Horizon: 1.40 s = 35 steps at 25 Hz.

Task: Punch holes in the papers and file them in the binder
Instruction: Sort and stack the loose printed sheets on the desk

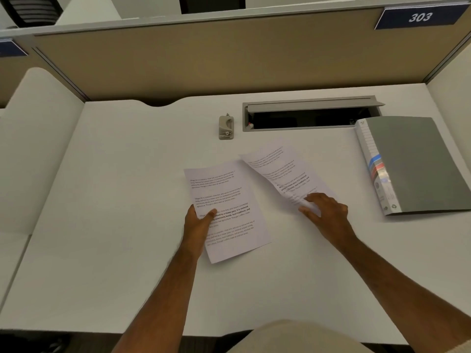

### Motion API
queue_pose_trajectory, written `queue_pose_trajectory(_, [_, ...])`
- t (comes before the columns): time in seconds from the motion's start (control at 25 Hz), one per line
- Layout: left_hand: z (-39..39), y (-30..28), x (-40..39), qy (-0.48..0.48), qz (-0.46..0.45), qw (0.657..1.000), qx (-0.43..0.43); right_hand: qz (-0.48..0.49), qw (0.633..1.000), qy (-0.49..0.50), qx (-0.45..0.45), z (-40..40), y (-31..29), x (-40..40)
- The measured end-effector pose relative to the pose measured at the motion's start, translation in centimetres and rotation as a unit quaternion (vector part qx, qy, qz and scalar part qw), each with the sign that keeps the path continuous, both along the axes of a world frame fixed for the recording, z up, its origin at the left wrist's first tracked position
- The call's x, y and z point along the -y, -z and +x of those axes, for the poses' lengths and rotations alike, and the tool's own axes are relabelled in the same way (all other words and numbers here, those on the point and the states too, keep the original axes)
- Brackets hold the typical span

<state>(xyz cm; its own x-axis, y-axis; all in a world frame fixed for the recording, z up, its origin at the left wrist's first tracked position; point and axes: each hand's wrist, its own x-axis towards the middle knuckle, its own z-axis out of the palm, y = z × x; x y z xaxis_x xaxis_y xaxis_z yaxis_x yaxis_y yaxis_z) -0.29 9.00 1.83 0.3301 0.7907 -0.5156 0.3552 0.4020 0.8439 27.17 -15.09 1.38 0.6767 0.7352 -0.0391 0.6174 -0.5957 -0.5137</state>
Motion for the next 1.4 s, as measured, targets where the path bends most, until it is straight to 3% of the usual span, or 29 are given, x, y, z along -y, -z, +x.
queue_pose_trajectory(0.2, [1.0,-0.1,0.3,0.008,-0.013,1.0,0.011,0.026,0.997,-0.04,-0.06,-4.1,-0.9,-3.2])
queue_pose_trajectory(0.4, [1.9,-0.1,0.5,0.025,-0.025,0.999,0.013,-0.027,0.989,-0.131,-0.071,-8.4,-1.2,-5.6])
queue_pose_trajectory(0.72, [3.4,-1.5,1.2,0.041,-0.133,0.986,0.088,-0.076,0.977,-0.175,-0.091,-11.3,-0.6,-6.3])
queue_pose_trajectory(0.96, [4.1,-1.2,1.1,0.066,-0.019,0.997,-0.041,-0.059,0.977,-0.176,-0.1,-11.1,0.0,-6.0])
queue_pose_trajectory(1.16, [4.2,-1.8,0.6,0.096,0.009,0.995,-0.039,0.023,0.992,-0.045,-0.119,-7.4,0.4,-6.4])
queue_pose_trajectory(1.24, [4.2,-2.2,0.6,0.135,0.007,0.991,-0.02,0.031,0.981,0.046,-0.188,-5.2,0.4,-6.8])
queue_pose_trajectory(1.4, [4.9,-3.8,0.5,0.184,0.012,0.983,0.01,0.118,0.873,0.155,-0.446,-1.8,-1.5,-7.7])
